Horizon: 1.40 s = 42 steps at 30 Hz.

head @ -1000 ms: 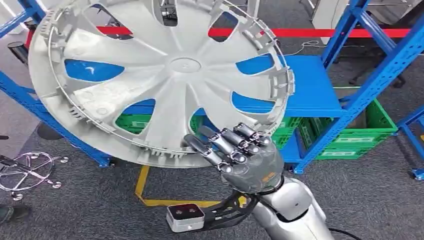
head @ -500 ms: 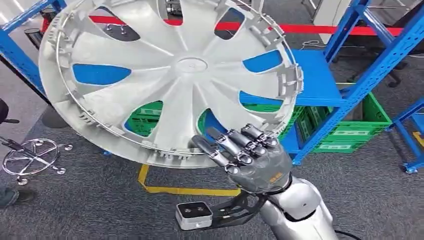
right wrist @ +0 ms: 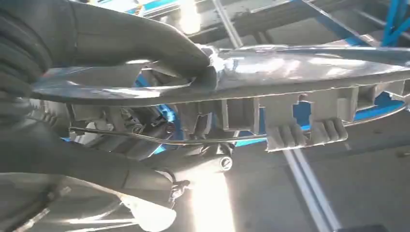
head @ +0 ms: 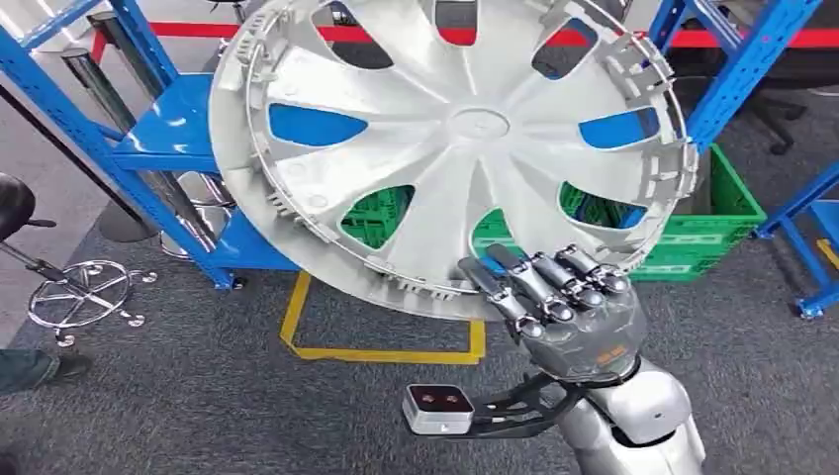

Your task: Take the parts from the cabinet and place them on the table.

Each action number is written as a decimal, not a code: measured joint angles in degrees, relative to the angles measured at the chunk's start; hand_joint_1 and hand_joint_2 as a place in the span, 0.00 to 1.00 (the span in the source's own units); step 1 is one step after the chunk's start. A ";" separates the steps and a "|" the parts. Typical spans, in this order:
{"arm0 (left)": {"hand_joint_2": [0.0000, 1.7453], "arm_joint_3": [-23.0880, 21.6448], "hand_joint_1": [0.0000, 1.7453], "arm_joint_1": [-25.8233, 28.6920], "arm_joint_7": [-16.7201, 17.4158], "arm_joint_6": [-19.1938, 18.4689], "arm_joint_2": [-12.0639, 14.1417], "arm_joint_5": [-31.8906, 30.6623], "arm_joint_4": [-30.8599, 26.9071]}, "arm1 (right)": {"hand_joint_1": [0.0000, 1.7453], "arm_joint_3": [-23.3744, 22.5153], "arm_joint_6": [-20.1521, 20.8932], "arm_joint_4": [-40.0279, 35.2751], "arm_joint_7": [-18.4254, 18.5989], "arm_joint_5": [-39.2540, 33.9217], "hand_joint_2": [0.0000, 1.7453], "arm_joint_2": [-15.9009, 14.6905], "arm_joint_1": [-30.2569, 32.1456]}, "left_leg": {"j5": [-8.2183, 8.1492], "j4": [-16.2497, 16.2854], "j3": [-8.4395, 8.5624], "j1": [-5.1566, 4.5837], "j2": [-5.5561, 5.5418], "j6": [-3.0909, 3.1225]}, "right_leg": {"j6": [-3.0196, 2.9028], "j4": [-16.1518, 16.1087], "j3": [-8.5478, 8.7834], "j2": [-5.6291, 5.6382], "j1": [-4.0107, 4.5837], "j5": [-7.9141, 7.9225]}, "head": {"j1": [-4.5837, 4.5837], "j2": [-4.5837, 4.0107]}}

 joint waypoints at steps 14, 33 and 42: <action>1.00 -0.04 0.00 0.98 -0.77 -0.24 0.87 -0.98 0.35 | 1.00 -10.41 0.00 -9.55 4.90 0.00 1.00 -0.24 5.22 | -1.66 -5.11 9.92 0.58 0.29 1.27 | 1.96 3.89 -8.92 -0.45 0.01 3.93 | -0.15 0.00; 1.00 0.11 0.00 0.78 -0.96 -1.16 1.29 -0.98 0.46 | 1.00 -15.15 0.02 -13.33 7.98 0.02 1.00 -1.55 6.83 | -7.94 10.04 0.02 0.03 0.08 -1.13 | 0.09 1.11 -2.98 -0.32 -0.42 2.27 | 0.31 0.00; 1.00 0.09 0.00 0.98 -0.33 -1.05 1.18 -1.16 0.50 | 1.00 -15.54 0.00 -13.79 7.98 0.02 1.00 -1.55 6.71 | -4.06 -6.32 14.07 -0.41 -0.20 0.65 | 1.30 2.42 -10.15 -0.57 0.14 7.97 | 0.42 0.00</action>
